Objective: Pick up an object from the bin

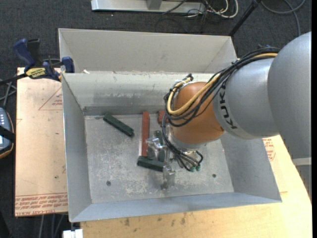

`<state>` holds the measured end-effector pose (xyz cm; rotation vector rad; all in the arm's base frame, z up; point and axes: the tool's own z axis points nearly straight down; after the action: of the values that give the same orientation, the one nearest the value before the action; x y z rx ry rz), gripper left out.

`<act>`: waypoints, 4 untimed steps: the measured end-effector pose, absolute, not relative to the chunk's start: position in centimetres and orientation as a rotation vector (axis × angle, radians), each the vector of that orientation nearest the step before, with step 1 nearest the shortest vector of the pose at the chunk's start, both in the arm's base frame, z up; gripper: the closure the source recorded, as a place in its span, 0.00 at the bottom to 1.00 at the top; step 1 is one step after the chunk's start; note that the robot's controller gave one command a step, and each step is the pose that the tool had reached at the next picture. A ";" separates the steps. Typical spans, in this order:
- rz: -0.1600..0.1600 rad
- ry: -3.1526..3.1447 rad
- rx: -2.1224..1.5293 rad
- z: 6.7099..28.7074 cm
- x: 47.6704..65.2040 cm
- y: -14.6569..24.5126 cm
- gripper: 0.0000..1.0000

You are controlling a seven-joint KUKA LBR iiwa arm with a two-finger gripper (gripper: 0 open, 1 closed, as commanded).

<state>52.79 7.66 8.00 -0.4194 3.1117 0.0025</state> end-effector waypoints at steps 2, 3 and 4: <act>0.003 3.112 -0.419 8.0 52.8 7.7 1.00; 0.002 3.118 -0.427 12.6 52.4 7.8 1.00; 0.002 3.113 -0.419 14.8 53.2 8.4 0.00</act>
Offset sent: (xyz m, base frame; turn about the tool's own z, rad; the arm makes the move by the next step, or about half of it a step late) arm 0.0000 0.0000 0.0000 0.0000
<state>53.18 8.43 14.85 -0.4188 3.1126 0.0019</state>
